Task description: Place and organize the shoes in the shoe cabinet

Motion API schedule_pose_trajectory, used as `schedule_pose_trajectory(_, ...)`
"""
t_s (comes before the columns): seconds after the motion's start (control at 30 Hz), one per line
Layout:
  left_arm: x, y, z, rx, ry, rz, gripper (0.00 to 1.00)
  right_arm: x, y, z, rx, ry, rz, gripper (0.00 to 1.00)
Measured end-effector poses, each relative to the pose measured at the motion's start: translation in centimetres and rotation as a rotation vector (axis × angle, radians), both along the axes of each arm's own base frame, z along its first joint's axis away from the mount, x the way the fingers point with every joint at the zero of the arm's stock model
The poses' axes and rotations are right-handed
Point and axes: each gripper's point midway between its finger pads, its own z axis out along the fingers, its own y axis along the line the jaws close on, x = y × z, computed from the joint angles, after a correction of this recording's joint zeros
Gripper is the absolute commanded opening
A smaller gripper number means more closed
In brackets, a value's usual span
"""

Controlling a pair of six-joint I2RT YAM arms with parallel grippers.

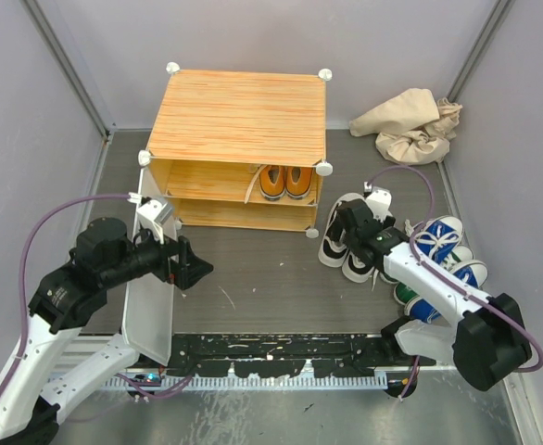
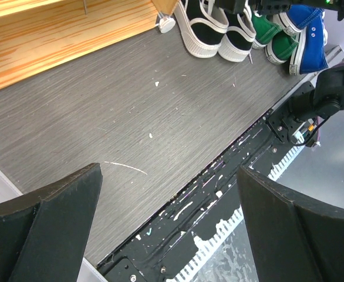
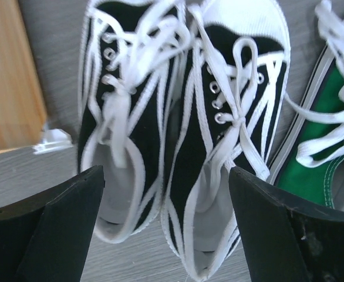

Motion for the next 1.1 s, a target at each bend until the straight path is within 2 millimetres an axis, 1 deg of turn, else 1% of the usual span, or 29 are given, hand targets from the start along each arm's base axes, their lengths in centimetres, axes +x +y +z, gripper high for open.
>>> schedule_pose_trajectory(0.07,0.0,0.0,0.1,-0.002,-0.003,0.000,0.98,-0.4,-0.4,-1.6,0.021,0.039,-0.010,0.86)
schedule_pose_trajectory(0.17,-0.1,0.1,0.1,-0.004,-0.007,0.000,0.98,-1.1,-0.6,-3.4,0.059,0.079,-0.012,0.84)
schedule_pose_trajectory(0.23,-0.1,0.1,0.1,-0.003,-0.007,0.000,0.98,-1.4,-0.4,-4.2,0.086,0.096,-0.007,0.83)
schedule_pose_trajectory(0.37,-0.1,0.0,0.0,0.000,-0.002,0.000,0.98,-1.0,0.0,-5.0,0.147,0.089,-0.002,0.80)
schedule_pose_trajectory(0.5,-0.1,0.0,-0.4,0.005,0.008,0.001,0.98,-0.4,0.2,-6.0,0.184,0.089,-0.010,0.76)
schedule_pose_trajectory(0.57,-0.1,0.1,-0.5,0.007,0.010,0.001,0.98,-0.2,0.1,-6.2,0.187,0.089,-0.017,0.75)
schedule_pose_trajectory(0.6,-0.1,0.1,-0.5,0.007,0.010,0.002,0.98,-0.1,0.1,-6.2,0.192,0.083,-0.018,0.72)
schedule_pose_trajectory(0.67,-0.1,0.2,-0.5,0.007,0.008,0.004,0.98,0.0,0.0,-6.4,0.197,0.075,-0.020,0.59)
schedule_pose_trajectory(0.7,-0.2,0.2,-0.5,0.007,0.008,0.005,0.98,0.0,0.1,-6.4,0.201,0.071,-0.019,0.50)
schedule_pose_trajectory(0.77,-0.2,0.3,-0.4,0.007,0.003,0.010,0.98,0.0,0.1,-6.5,0.202,0.066,-0.013,0.28)
schedule_pose_trajectory(0.8,-0.2,0.3,-0.4,0.006,0.001,0.011,0.98,0.0,0.0,-6.5,0.206,0.062,-0.016,0.14)
schedule_pose_trajectory(0.83,-0.2,0.4,-0.4,0.005,-0.001,0.012,0.98,0.0,0.1,-6.4,0.215,0.054,-0.014,0.05)
schedule_pose_trajectory(0.87,-0.2,0.4,-0.3,0.005,-0.002,0.013,0.98,-0.2,0.1,-6.3,0.219,0.047,-0.010,0.02)
schedule_pose_trajectory(0.97,-0.2,0.5,-0.2,0.007,-0.002,0.016,0.98,-1.3,0.0,-6.1,0.247,0.036,0.003,0.01)
schedule_pose_trajectory(1.1,-0.5,0.6,0.7,0.000,-0.012,0.015,0.98,-3.9,0.1,-5.9,0.263,0.057,0.043,0.01)
